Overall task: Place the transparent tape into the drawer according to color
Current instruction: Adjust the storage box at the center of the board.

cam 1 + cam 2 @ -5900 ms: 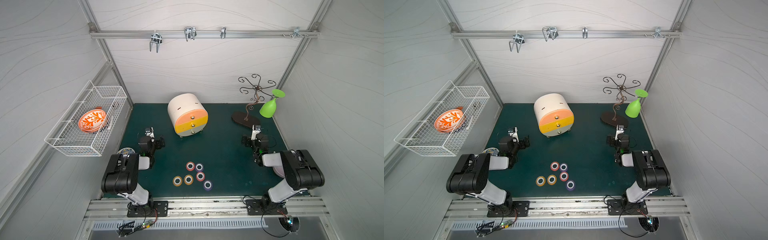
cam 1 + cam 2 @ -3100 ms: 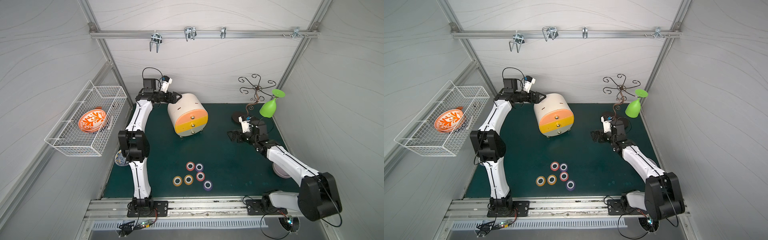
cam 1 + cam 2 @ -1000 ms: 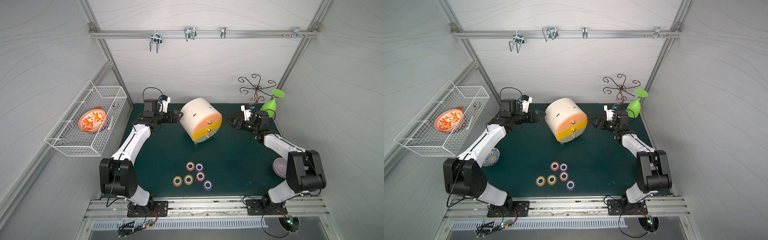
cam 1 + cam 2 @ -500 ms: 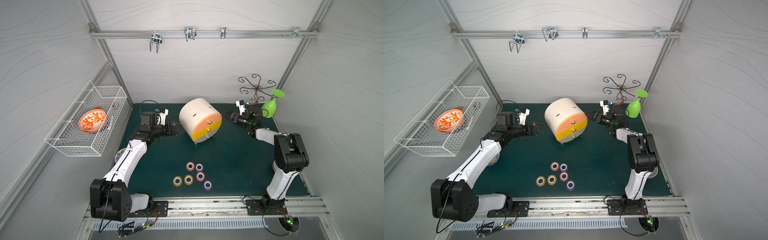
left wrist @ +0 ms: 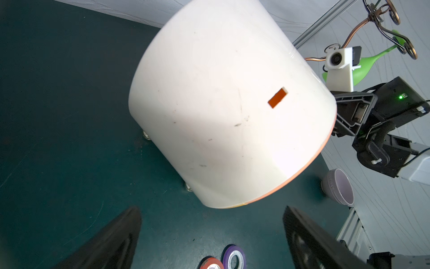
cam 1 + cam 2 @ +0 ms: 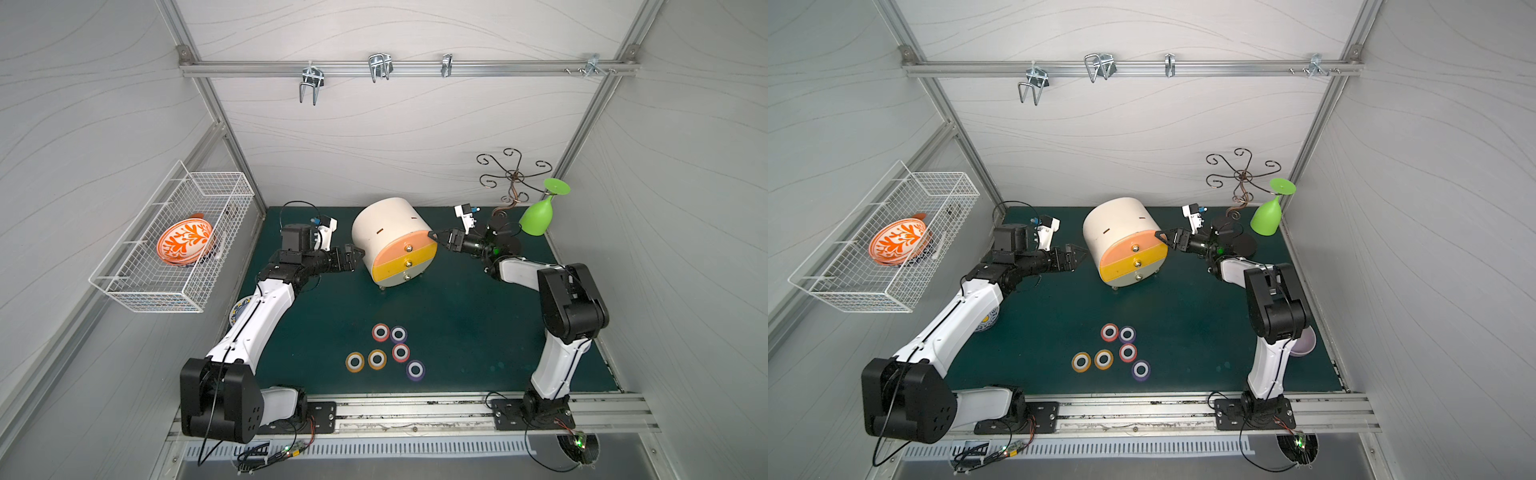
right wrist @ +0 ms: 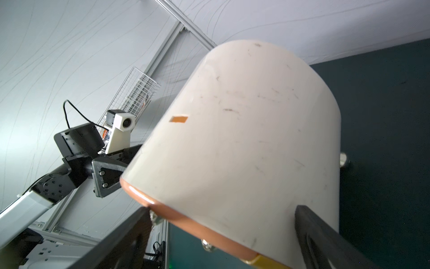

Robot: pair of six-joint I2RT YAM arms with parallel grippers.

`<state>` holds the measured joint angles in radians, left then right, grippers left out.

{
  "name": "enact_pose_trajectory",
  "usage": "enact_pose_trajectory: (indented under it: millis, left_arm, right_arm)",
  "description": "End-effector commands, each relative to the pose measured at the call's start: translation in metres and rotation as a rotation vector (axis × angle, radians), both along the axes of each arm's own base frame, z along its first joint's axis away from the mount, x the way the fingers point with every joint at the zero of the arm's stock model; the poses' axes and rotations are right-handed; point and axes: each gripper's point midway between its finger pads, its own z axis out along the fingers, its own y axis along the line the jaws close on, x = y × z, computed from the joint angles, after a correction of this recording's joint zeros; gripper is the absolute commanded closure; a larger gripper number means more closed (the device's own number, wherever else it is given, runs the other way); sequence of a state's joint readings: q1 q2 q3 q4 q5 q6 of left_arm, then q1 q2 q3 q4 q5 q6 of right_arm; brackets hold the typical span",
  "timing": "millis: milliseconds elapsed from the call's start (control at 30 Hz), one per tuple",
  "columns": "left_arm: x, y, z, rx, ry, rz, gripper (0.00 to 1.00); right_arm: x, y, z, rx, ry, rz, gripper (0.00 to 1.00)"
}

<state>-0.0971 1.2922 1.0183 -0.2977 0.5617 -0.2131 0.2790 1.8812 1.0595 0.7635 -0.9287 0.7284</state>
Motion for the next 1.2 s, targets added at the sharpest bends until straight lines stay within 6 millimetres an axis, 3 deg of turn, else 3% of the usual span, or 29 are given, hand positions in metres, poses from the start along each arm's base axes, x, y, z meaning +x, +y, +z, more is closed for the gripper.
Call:
enact_pose_trajectory:
  millis: [0, 100, 300, 533, 667, 833, 1000, 1167]
  left_arm:
    - [-0.001, -0.003, 0.017, -0.009, -0.055, -0.018, 0.00]
    - [-0.001, -0.003, 0.019, -0.010, -0.058, -0.016, 0.00]
    - [0.001, -0.005, 0.028, -0.023, -0.072, -0.021, 0.00]
    - [0.017, -0.012, 0.037, -0.056, -0.069, -0.046, 0.02]
    - [0.026, -0.018, 0.040, -0.093, -0.066, -0.066, 0.05]
    - [0.037, -0.021, 0.039, -0.123, -0.053, -0.060, 0.07]
    - [0.052, -0.021, 0.033, -0.127, -0.020, -0.032, 0.12]
    - [0.044, -0.032, 0.027, -0.117, -0.009, -0.053, 0.14]
  right_arm:
    - [-0.034, 0.021, -0.001, -0.008, 0.006, 0.092, 0.01]
    - [-0.040, 0.023, -0.009, -0.044, 0.008, 0.078, 0.01]
    - [-0.039, -0.005, -0.005, -0.168, -0.023, -0.077, 0.01]
    - [-0.075, -0.012, 0.017, -0.373, -0.118, -0.106, 0.01]
    - [-0.099, 0.003, 0.024, -0.436, -0.142, -0.085, 0.01]
    - [-0.115, 0.032, 0.030, -0.482, -0.155, -0.078, 0.01]
    - [-0.113, 0.057, 0.033, -0.529, -0.176, -0.129, 0.01]
    - [-0.106, 0.074, 0.034, -0.561, -0.151, -0.167, 0.05]
